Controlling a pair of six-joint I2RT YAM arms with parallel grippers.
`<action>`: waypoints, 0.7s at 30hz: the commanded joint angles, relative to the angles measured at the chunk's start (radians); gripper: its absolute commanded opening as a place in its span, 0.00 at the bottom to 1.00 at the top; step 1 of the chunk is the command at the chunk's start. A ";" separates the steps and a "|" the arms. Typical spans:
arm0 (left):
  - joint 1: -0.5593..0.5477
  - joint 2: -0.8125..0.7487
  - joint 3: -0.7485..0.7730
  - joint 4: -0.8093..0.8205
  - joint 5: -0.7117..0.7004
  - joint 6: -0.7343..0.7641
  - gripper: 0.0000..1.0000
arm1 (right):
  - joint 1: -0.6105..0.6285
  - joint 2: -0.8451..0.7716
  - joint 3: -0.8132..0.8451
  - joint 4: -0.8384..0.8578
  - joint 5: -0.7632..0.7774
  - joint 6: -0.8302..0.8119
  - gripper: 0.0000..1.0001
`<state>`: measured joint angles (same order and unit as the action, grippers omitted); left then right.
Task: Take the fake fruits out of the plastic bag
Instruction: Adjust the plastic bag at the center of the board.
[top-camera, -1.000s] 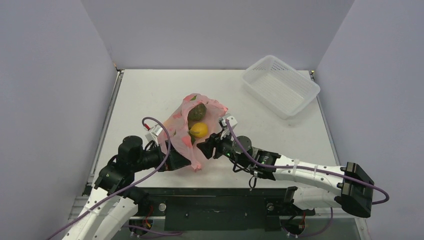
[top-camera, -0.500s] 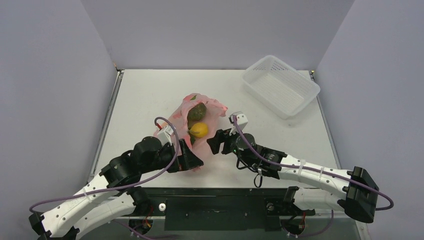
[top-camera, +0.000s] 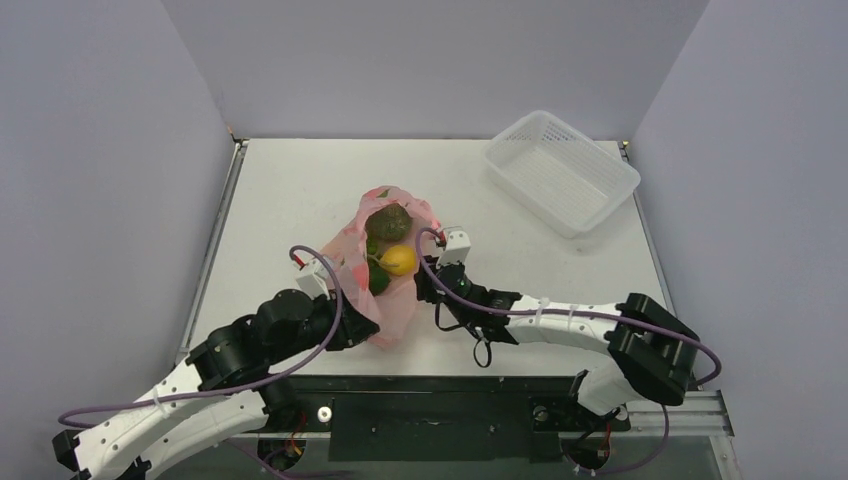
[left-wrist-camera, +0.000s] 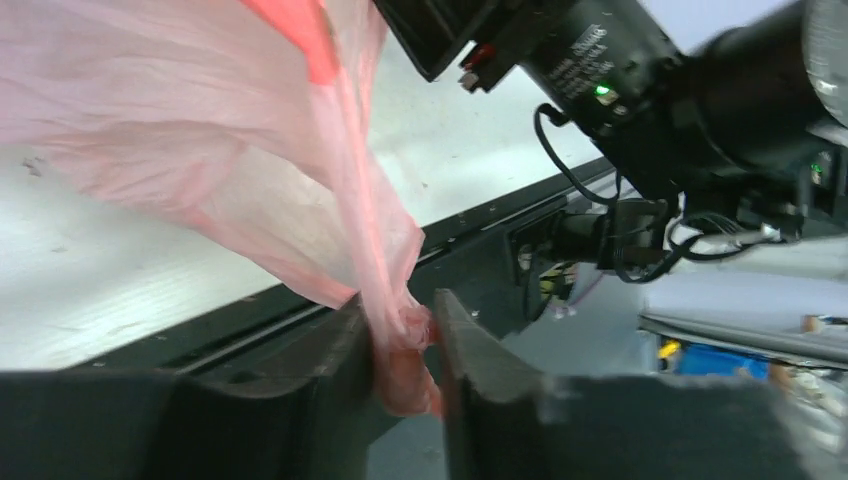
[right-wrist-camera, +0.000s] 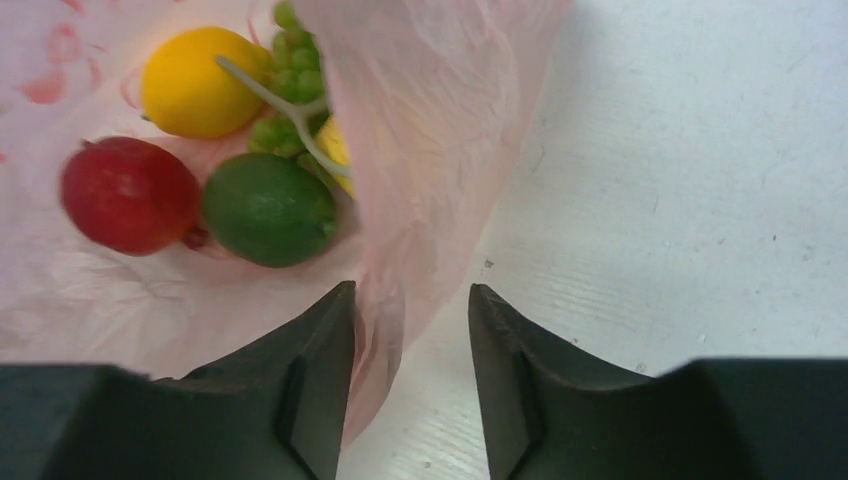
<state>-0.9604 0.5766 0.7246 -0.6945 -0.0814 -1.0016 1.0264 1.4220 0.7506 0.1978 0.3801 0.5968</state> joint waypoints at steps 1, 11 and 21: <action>-0.003 -0.084 -0.026 -0.060 -0.083 0.041 0.15 | 0.017 0.078 -0.033 0.116 0.153 0.039 0.25; -0.003 -0.228 -0.094 -0.071 -0.011 0.051 0.00 | -0.008 -0.025 -0.173 0.096 0.124 0.019 0.05; -0.003 -0.163 -0.135 -0.007 0.081 0.077 0.00 | 0.208 -0.254 -0.089 -0.126 0.197 -0.059 0.50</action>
<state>-0.9604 0.4057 0.5816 -0.7563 -0.0353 -0.9527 1.1694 1.2911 0.6090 0.1314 0.5320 0.5865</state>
